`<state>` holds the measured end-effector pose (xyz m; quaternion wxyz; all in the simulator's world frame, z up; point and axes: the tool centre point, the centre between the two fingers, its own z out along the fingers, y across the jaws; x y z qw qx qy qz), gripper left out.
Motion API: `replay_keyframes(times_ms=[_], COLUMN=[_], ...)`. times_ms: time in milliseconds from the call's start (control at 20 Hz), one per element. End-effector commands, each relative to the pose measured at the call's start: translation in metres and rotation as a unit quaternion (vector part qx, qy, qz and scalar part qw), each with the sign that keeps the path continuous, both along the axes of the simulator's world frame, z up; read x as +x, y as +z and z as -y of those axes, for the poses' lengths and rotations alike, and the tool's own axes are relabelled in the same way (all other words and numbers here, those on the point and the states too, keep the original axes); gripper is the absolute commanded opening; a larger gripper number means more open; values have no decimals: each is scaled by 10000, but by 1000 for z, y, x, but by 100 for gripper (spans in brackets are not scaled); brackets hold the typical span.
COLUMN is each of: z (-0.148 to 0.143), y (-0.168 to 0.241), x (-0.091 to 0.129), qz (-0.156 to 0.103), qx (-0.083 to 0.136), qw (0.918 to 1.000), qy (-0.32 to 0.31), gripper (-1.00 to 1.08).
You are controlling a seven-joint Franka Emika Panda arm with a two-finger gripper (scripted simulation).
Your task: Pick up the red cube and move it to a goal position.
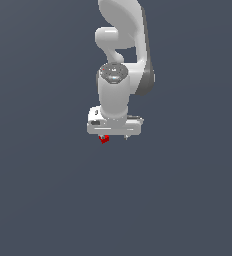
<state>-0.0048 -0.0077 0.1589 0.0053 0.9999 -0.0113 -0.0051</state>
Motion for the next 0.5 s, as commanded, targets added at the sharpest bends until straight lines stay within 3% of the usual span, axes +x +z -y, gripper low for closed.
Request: replay_keyframes(times_ms=[0,450], z=[0,3], y=[0,-12], x=[0,-10], qz=[0,3], qx=[0,6], qw=[10000,9997], qy=[0,256], gripper=[100,100])
